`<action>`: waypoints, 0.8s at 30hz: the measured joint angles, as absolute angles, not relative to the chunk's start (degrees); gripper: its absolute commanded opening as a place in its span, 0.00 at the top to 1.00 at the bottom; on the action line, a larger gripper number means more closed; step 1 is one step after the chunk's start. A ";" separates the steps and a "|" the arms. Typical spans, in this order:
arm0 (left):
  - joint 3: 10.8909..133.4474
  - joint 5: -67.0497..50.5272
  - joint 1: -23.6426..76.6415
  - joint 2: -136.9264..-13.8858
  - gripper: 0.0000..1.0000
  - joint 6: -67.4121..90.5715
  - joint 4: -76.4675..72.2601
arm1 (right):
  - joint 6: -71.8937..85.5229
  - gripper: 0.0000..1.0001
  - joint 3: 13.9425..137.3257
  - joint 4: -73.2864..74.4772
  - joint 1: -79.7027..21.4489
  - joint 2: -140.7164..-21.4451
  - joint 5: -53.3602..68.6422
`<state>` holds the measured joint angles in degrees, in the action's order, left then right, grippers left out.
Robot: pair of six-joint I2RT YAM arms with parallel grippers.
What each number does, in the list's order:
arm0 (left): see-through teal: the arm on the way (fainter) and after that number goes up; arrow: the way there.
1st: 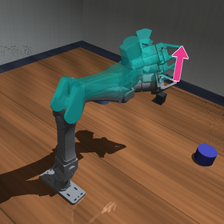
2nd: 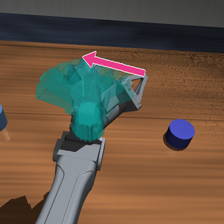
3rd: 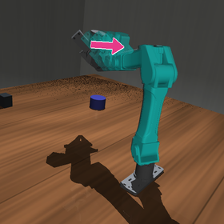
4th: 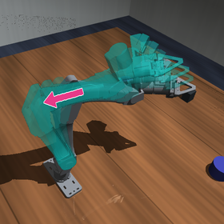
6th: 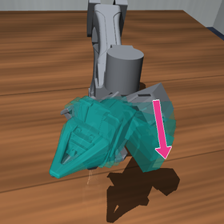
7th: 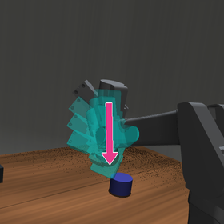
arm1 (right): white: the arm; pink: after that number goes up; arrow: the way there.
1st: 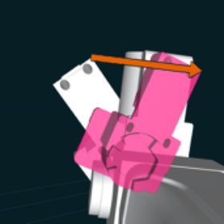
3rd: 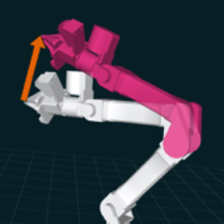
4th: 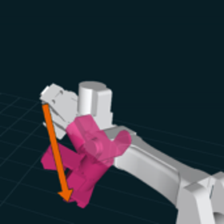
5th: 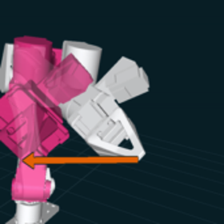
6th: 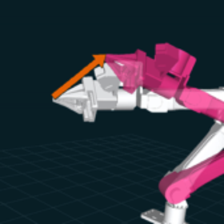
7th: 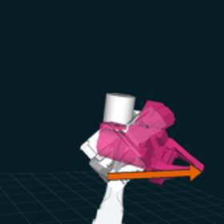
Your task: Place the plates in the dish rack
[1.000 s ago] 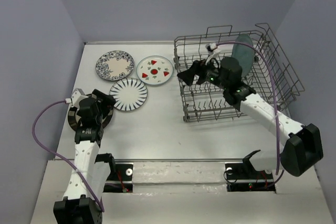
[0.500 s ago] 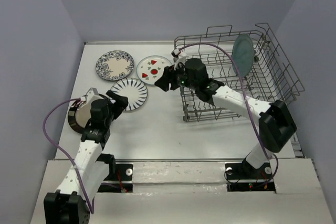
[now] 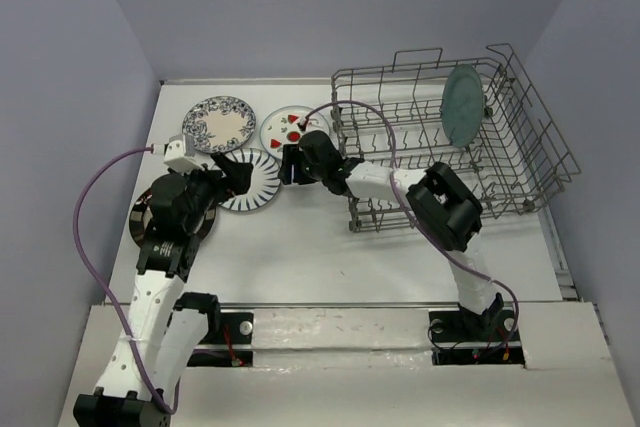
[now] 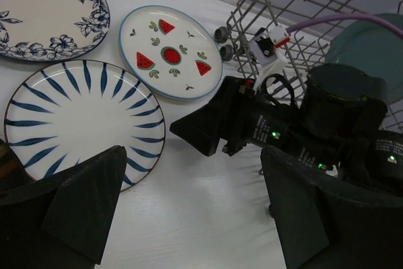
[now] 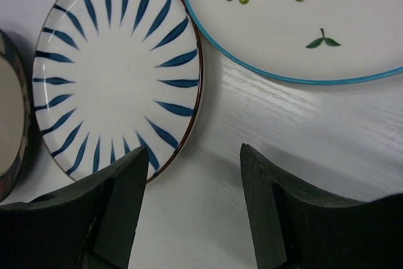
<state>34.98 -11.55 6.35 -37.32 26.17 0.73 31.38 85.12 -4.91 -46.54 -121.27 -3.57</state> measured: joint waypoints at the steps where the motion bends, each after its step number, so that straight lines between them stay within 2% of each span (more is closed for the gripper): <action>1: 35.11 -11.18 7.11 -37.04 0.01 24.51 1.39 | 31.88 0.36 86.28 -4.64 -46.74 -122.72 -4.25; 5: 35.11 -9.63 11.62 -35.94 0.01 20.27 3.46 | 34.17 0.39 90.87 -3.64 -47.70 -127.92 -6.70; 13: 35.11 -4.64 16.73 -31.75 0.01 16.88 5.61 | 37.82 0.53 95.61 -2.79 -48.21 -131.76 -8.47; 15: 35.11 -3.86 17.26 -30.81 0.01 16.60 5.78 | 38.50 0.64 95.64 -2.46 -48.25 -131.94 -9.08; 16: 35.11 -3.70 17.32 -30.46 0.01 16.53 5.87 | 38.89 0.66 95.64 -2.20 -48.34 -131.98 -9.37; 22: 35.11 -2.59 17.58 -29.71 0.01 16.34 6.37 | 39.88 0.68 95.02 -1.89 -48.69 -131.98 -10.17; 23: 35.11 -2.55 17.58 -29.74 0.01 16.34 6.46 | 39.90 0.72 94.94 -1.98 -48.73 -131.98 -10.22; 24: 35.11 -2.50 17.58 -29.76 0.01 16.32 6.57 | 39.90 0.80 94.94 -1.93 -48.75 -131.98 -10.24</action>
